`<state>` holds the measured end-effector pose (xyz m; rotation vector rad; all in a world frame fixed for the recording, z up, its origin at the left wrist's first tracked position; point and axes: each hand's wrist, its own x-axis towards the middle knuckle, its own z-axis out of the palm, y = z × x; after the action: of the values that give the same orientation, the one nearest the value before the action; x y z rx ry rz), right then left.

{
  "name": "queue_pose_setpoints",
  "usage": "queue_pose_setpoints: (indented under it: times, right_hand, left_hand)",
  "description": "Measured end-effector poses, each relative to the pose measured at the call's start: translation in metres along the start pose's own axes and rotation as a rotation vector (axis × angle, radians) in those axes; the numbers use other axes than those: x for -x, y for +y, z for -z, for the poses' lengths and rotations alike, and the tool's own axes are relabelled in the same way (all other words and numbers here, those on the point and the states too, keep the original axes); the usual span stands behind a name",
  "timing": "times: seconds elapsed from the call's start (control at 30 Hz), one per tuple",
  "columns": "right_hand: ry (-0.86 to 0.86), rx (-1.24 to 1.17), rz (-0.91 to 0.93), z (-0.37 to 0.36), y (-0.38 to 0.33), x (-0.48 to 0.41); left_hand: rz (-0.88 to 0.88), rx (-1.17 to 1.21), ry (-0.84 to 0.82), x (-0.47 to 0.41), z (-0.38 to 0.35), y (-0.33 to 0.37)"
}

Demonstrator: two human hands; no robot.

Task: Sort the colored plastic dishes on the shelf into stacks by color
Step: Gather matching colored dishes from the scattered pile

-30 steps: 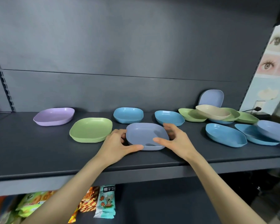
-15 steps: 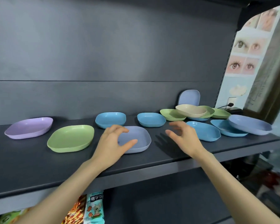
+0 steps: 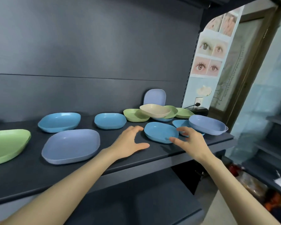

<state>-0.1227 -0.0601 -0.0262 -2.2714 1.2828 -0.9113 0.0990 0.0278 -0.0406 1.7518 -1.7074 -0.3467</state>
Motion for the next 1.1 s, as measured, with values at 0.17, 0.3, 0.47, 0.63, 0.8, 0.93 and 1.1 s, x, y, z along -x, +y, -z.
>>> queue_pose_setpoints:
  times: [0.17,0.3,0.47,0.63,0.8,0.93,1.1]
  right_hand:
    - [-0.07,-0.065,-0.023,-0.001,0.02,-0.014]
    - [-0.096,-0.113,-0.005,-0.007,0.032,-0.022]
    - [-0.104,-0.222,0.054,-0.013,0.034,-0.027]
    - [-0.109,-0.343,0.138,-0.025,0.019,-0.04]
    - [-0.148,-0.509,0.199,-0.044,-0.01,-0.061]
    - [-0.229,-0.596,0.23,-0.064,-0.035,-0.083]
    - [-0.32,-0.536,0.248,-0.092,-0.056,-0.109]
  left_hand:
    - [0.112,0.078,-0.047,-0.025,-0.015,0.003]
    - [0.154,0.12,-0.036,-0.04,-0.024,0.004]
    - [0.152,0.231,0.146,-0.039,-0.029,0.003]
    - [0.179,0.361,0.319,-0.024,-0.015,0.0]
    - [0.201,0.321,0.39,-0.013,0.023,-0.007]
    - [0.263,0.239,0.364,-0.01,0.058,-0.02]
    - [0.316,0.159,0.288,-0.018,0.088,-0.045]
